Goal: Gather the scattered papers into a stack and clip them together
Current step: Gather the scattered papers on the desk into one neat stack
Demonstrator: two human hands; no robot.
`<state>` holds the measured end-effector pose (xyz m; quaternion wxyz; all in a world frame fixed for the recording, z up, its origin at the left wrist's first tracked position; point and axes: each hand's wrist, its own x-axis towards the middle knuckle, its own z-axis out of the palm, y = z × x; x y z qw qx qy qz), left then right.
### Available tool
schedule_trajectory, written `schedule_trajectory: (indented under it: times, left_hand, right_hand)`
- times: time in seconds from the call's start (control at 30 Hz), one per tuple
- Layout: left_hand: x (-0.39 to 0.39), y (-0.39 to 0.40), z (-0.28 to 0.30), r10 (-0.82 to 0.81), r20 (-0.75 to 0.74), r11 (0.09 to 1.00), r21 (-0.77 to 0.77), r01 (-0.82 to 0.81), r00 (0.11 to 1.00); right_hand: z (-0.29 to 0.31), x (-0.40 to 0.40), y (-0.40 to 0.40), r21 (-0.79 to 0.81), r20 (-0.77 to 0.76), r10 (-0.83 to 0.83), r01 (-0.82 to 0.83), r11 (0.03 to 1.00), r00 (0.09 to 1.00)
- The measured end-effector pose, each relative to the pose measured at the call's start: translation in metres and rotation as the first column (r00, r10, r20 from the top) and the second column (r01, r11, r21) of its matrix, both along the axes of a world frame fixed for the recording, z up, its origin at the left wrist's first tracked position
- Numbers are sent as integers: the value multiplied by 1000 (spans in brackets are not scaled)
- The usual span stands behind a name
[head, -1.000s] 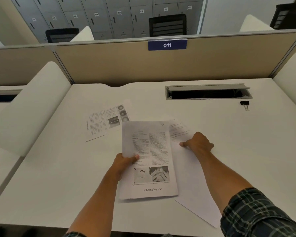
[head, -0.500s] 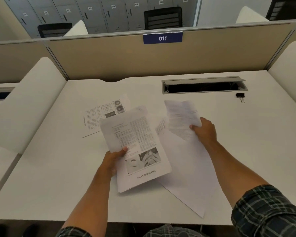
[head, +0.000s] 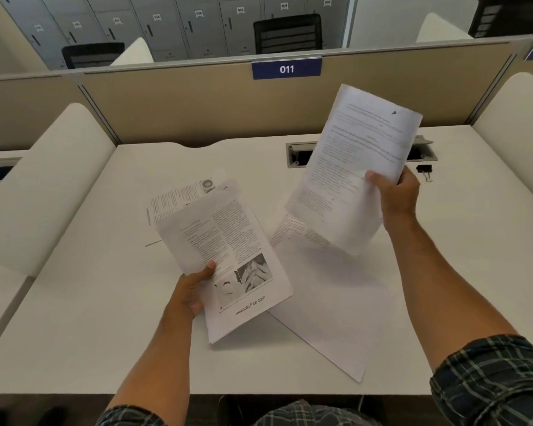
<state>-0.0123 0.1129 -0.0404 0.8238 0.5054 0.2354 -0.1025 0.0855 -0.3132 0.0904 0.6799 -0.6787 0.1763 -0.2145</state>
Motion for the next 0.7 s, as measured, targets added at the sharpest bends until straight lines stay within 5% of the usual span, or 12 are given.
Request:
schedule_trajectory:
  times: [0.23, 0.37, 0.5, 0.7]
  left_hand:
    - [-9, 4, 2, -43, -28, 999, -12, 42, 999]
    - [-10, 1, 2, -53, -34, 998, 33, 54, 998]
    - [-9, -3, 3, -98, -35, 991, 87, 101, 995]
    - [-7, -1, 2, -131, -46, 984, 115, 135, 990]
  right_hand:
    - [-69, 0, 45, 24, -403, 166, -171, 985, 900]
    - [-95, 2, 78, -263, -679, -12, -228, 938, 734]
    - [-95, 10, 110, -457, -737, -177, -288, 841, 653]
    - [-97, 18, 133, -517, -775, -338, -230, 824, 534]
